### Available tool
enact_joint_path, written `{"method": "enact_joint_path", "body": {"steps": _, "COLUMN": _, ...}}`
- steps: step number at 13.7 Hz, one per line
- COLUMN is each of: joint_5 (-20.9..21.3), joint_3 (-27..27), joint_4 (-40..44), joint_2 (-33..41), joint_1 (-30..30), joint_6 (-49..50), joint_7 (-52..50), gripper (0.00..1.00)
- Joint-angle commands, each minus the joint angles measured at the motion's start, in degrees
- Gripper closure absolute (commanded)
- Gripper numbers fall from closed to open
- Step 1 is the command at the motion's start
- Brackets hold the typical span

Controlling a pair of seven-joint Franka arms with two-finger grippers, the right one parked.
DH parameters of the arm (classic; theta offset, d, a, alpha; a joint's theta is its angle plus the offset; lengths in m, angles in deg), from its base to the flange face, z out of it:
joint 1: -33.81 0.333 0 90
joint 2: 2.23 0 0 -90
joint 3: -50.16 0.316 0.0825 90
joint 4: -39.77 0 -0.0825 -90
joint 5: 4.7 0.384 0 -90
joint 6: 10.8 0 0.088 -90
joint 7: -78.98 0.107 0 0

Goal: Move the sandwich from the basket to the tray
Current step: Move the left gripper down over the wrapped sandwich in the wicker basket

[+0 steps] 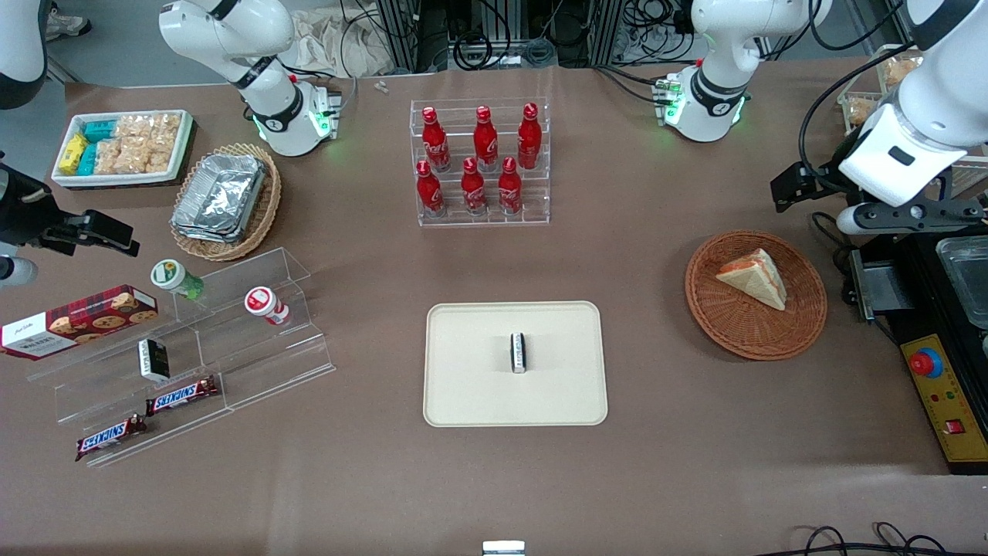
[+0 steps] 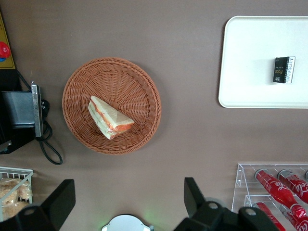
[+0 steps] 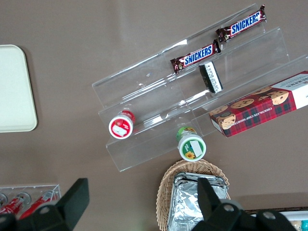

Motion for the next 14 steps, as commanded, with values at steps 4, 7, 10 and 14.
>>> {"method": "enact_joint_path", "body": {"steps": 4, "joint_5": 1.12, "joint_3": 0.01, "joint_4": -0.55, "joint_2": 1.09, "joint_1": 0.11, "joint_6": 0.42, "joint_7": -0.64, "gripper": 0.00}}
{"method": "enact_joint_path", "body": {"steps": 7, "joint_5": 1.57, "joint_3": 0.10, "joint_4": -1.25, "joint_2": 1.18, "joint_1": 0.11, "joint_6": 2.43, "joint_7": -2.83, "gripper": 0.00}}
{"method": "enact_joint_path", "body": {"steps": 10, "joint_5": 1.13, "joint_3": 0.27, "joint_4": -1.69, "joint_2": 1.44, "joint_1": 1.41, "joint_6": 2.80, "joint_7": -13.61, "gripper": 0.00}}
{"method": "enact_joint_path", "body": {"steps": 14, "joint_5": -1.93, "joint_3": 3.59, "joint_4": -15.69, "joint_2": 9.76, "joint_1": 3.80, "joint_6": -6.57, "joint_7": -27.35, "gripper": 0.00}}
